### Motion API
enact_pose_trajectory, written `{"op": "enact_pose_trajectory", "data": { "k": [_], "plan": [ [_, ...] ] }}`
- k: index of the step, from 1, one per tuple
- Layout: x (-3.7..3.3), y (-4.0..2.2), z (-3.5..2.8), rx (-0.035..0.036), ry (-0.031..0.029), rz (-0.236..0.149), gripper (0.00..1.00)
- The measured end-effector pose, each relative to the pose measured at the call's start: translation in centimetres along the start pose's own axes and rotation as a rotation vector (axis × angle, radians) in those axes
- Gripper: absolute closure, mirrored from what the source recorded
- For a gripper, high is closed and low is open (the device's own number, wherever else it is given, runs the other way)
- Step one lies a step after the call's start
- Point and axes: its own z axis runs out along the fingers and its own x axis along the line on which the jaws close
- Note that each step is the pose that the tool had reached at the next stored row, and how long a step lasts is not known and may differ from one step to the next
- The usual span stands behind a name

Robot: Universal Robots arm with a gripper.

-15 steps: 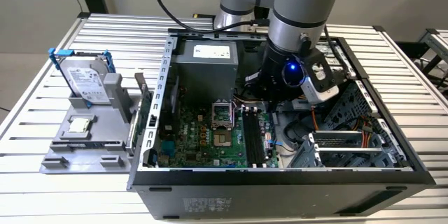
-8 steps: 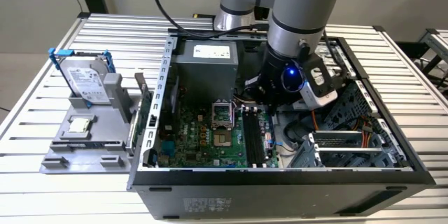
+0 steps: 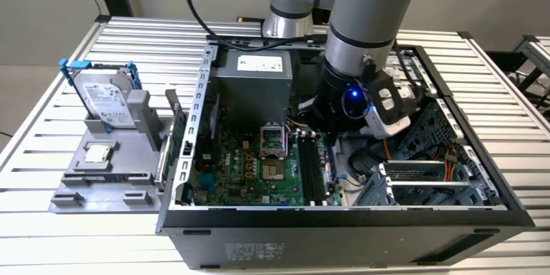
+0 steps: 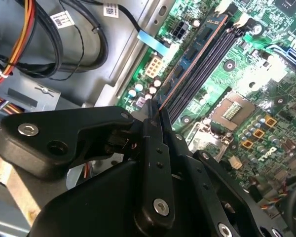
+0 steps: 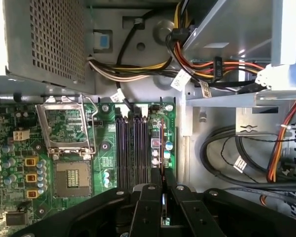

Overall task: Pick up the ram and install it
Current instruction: 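Insert the ram into the slot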

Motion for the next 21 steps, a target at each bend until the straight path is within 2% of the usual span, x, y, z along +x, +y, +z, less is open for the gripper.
{"op": "enact_pose_trajectory", "data": {
  "k": [5, 10, 14, 21],
  "plan": [
    [0.16, -0.03, 0.54, 0.0014, -0.0009, -0.004, 1.00],
    [0.26, -0.08, 0.82, 0.0006, -0.0007, -0.025, 1.00],
    [0.42, -0.24, 0.97, -0.0002, -0.0005, -0.038, 1.00],
    [0.54, -0.31, 1.04, -0.0001, -0.0001, -0.039, 1.00]
  ]
}}
